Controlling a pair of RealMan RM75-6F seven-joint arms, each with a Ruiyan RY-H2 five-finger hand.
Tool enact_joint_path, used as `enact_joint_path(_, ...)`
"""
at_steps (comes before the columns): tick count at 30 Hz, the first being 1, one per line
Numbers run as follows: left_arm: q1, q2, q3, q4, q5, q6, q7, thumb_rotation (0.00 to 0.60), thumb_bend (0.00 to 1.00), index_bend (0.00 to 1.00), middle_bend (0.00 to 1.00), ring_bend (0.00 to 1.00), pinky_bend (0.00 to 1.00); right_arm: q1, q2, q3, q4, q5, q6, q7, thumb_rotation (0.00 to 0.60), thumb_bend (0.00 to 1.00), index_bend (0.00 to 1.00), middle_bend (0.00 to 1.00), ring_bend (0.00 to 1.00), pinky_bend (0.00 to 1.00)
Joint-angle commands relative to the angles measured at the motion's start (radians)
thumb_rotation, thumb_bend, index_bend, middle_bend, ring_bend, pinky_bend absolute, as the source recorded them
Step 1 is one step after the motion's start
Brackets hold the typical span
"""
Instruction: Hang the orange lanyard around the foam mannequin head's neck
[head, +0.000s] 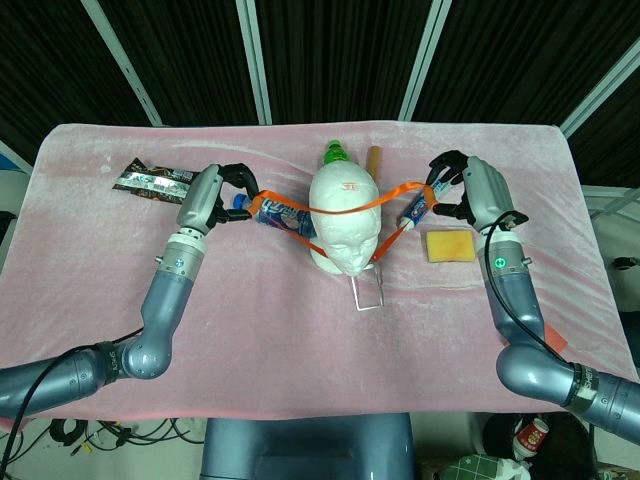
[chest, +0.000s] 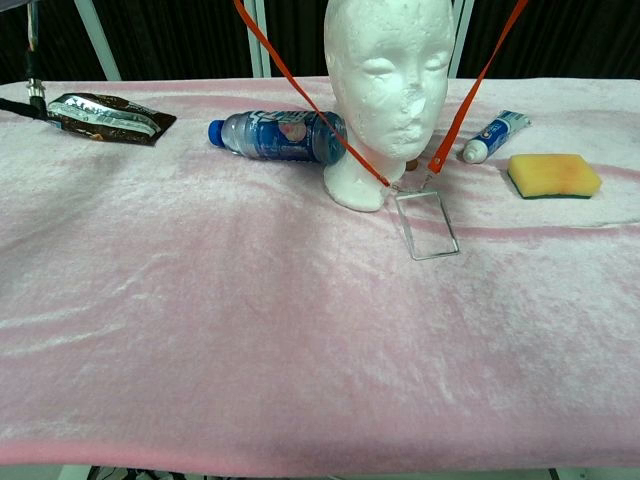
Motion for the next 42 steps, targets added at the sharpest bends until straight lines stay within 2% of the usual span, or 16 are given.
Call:
enact_joint_path(1,-0.002,-0.015,-0.006,0.022,-0.01,0.009,-0.012,0.6,0.5,0.72,0.62,0.4,0.37,0.008,0.002,-0.001,0.019,0.008,-0.006,0.007,0.6,0.44,0.76,0.33,0.41,0.36)
enact_joint_path(20,-0.043,-0.159,-0.018,0.234,0.04,0.001,-0.118,0.6,0.5,0.72,0.62,0.4,0.37,0.142,-0.072,-0.028,0.207,0.099,-0.099,-0.004,0.6,0.45,0.77,0.33,0.42,0.36)
enact_joint_path(27,-0.061,-0.21,-0.044,0.342,0.012,-0.05,-0.175,0.6,0.5,0.72,0.62,0.4,0.37,0.217,-0.136,-0.037,0.332,0.149,-0.131,-0.025,0.6,0.45,0.77,0.33,0.42,0.36)
enact_joint_path(36,-0.086,-0.233,-0.062,0.439,0.017,-0.097,-0.207,0.6,0.5,0.72,0.62,0.4,0.37,0.262,-0.177,-0.044,0.432,0.164,-0.171,-0.035,0.6,0.45,0.77,0.33,0.42,0.36)
enact_joint_path(42,-0.12,-0.296,-0.053,0.587,0.036,-0.109,-0.217,0.6,0.5,0.72,0.62,0.4,0.37,0.289,-0.217,-0.057,0.521,0.189,-0.214,-0.04,0.6,0.45,0.77,0.33,0.42,0.36)
